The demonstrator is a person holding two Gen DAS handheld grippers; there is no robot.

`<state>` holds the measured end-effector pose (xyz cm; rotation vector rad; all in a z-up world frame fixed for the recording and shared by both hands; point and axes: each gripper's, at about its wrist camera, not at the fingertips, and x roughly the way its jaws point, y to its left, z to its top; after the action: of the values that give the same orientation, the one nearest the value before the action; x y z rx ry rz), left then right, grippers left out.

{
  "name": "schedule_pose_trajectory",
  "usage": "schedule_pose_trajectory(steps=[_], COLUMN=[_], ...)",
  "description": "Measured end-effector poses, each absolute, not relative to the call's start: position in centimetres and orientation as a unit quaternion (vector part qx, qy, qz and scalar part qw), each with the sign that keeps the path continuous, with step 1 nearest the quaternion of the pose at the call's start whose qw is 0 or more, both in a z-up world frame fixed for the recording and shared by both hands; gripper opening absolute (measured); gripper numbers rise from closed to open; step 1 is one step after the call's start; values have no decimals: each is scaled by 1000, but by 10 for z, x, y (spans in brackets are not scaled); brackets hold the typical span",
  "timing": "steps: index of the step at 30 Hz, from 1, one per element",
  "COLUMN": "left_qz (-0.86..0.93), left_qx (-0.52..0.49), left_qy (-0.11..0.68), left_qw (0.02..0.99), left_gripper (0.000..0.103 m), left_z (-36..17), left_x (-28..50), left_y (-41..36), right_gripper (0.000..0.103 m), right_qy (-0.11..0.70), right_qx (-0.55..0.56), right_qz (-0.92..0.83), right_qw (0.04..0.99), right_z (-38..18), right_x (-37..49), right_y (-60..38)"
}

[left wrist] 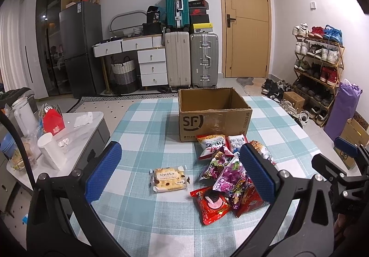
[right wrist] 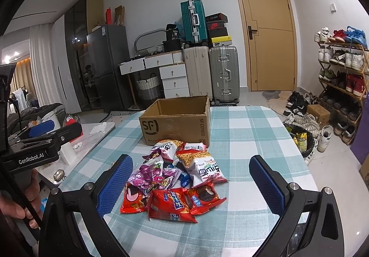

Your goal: Organize snacks

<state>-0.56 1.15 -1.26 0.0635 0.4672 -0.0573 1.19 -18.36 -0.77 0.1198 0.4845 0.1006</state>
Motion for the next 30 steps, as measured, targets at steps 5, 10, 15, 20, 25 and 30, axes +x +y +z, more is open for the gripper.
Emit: schedule_pose_trajectory(steps=[5, 10, 15, 20, 25, 30], left_qz=[-29, -29, -29, -31, -37, -37], left_qx=[29, 29, 30, 33, 39, 43], left_qy=[235, 238, 239, 250, 266, 291], left_qw=[971, 970, 970, 967, 963, 955], left_gripper=[102, 102, 102, 102, 102, 102], left_z=[-12, -15, -15, -24, -41, -69], left_x=[-5, -5, -4, 4, 19, 32], left_y=[11, 8, 8, 6, 9, 16], right_gripper=[103, 103, 103, 103, 103, 99], right_qy=[249, 250, 255, 269, 308, 338], right_qx=[65, 64, 68, 76, 91, 59], right_qz=[49, 52, 53, 68, 123, 147], right_qw=[965, 965, 963, 958, 939, 928], right_z=[-11, -14, -17, -29, -56, -82], right_x=[14, 14, 15, 20, 32, 46], right_y=[-185, -188, -193, -195, -191, -173])
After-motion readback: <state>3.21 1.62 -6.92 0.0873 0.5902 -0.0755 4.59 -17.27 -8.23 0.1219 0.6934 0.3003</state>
